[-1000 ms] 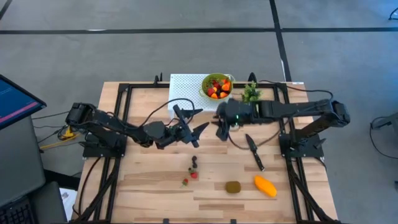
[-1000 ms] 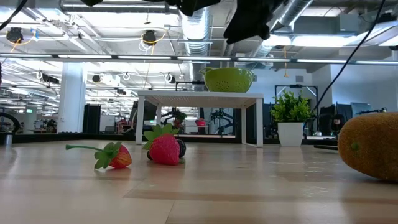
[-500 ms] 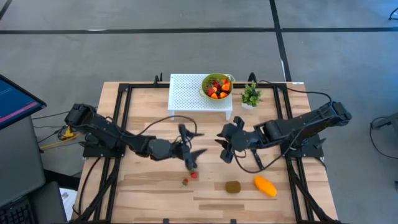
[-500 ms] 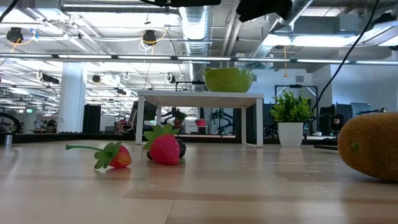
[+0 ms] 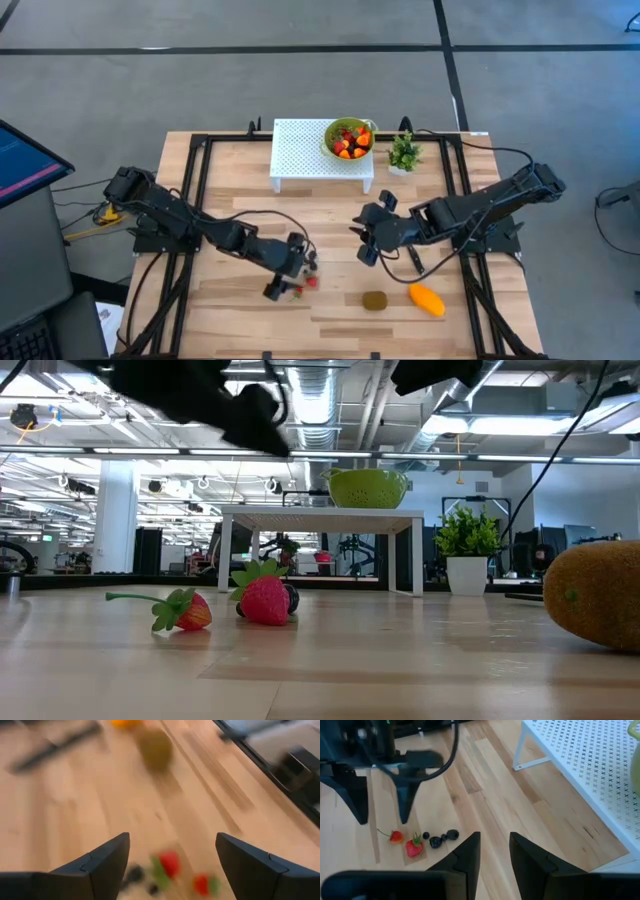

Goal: Pick & Place Fruit
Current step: Put the red strawberry into the green strainer bowl

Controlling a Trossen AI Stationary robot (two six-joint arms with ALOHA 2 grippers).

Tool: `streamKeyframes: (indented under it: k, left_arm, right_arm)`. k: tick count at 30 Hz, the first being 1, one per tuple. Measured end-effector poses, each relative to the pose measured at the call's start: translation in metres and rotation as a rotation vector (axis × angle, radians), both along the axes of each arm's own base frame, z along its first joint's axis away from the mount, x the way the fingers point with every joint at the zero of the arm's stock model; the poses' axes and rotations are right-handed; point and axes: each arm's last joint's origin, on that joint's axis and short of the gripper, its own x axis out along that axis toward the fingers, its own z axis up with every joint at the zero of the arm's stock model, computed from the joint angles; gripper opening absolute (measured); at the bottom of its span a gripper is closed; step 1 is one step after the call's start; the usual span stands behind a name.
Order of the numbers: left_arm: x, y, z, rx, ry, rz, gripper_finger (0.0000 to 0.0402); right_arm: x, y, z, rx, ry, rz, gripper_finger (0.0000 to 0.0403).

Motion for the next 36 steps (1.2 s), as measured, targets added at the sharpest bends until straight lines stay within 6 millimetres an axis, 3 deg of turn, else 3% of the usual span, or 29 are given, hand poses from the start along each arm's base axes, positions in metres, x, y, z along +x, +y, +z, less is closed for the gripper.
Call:
streamKeyframes:
  k: [5,14,19,27,36]
  left_arm:
    - [-0.010,0.001,-0.010,-0.025,0.162,-0.063,0.0290]
    - [-0.019,-0.018,-0.013,0.036,0.169,-0.193,0.0279]
    - [-0.021,-0.032,-0.025,0.055,0.191,-0.240,0.0265]
    - [-0.009,-0.037,-0.055,0.207,0.182,-0.335,0.0246]
    - [-0.010,-0.041,-0.058,0.448,0.091,-0.495,0.0223]
  right_arm:
    - [0.001,-0.005,0.000,-0.010,-0.001,-0.017,0.0098]
    - [0.003,-0.011,0.000,-0.021,-0.004,-0.046,0.0098]
    - [0.003,-0.011,0.000,-0.022,-0.004,-0.045,0.0098]
    - [0.003,-0.011,0.000,-0.023,-0.006,-0.045,0.0098]
    - [0.004,-0.013,0.000,-0.027,-0.002,-0.050,0.0098]
